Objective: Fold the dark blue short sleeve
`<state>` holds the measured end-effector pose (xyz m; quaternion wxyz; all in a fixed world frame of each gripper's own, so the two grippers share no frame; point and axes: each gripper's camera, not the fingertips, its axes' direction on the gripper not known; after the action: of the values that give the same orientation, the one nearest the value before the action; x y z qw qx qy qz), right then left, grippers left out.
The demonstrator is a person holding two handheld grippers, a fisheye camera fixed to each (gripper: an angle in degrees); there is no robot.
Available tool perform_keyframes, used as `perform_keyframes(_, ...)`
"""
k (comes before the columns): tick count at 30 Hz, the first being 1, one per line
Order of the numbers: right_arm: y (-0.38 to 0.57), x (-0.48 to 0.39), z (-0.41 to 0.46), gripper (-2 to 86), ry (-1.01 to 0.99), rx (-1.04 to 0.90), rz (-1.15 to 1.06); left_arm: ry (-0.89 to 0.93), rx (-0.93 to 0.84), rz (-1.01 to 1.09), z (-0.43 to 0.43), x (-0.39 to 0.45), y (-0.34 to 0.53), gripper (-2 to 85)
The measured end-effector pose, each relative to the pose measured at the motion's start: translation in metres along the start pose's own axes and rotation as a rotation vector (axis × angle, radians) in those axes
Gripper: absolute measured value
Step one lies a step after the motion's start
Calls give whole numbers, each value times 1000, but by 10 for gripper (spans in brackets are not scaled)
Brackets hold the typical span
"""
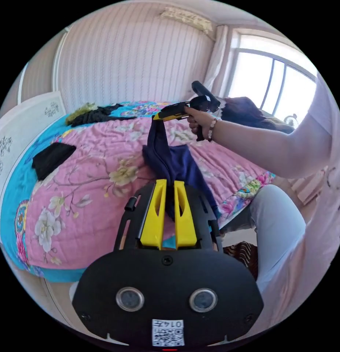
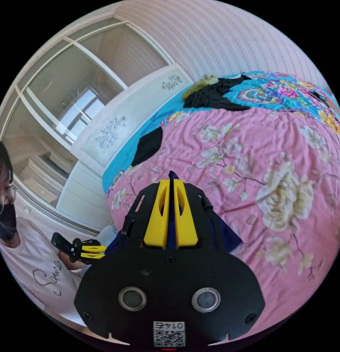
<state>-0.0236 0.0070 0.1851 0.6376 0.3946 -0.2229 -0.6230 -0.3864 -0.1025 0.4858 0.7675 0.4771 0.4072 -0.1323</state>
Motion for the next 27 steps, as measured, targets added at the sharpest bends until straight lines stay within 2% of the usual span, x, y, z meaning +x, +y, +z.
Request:
perform_keyframes(5,48,-3,-122,8,61,260,113,212,124,87,-18,35,-23,40)
perform_keyframes(9,40,-4,-146,7,94,214,156,288,155,29,-19,37,-33,40)
perform_keyframes(12,8,-5,-114,8,104,78,135,295,151,-123,-14,14,-31,41)
perform_keyframes(15,-30,3,-38,9,98,-138,115,130,41,-233,7,-13,-21,40)
perform_keyframes(17,-49,10,29,10,60,-279,117,0,-93,-275,34,-34,-12,41)
perform_keyframes(20,-60,7,84,14,119,-383,95,-38,-157,-375,50,-60,-3,41)
perform_keyframes(23,-66,3,94,23,148,-385,52,1,-153,-448,50,-80,2,36)
perform_keyframes(27,-69,-3,75,49,110,-328,0,-55,-172,-505,43,-98,10,16)
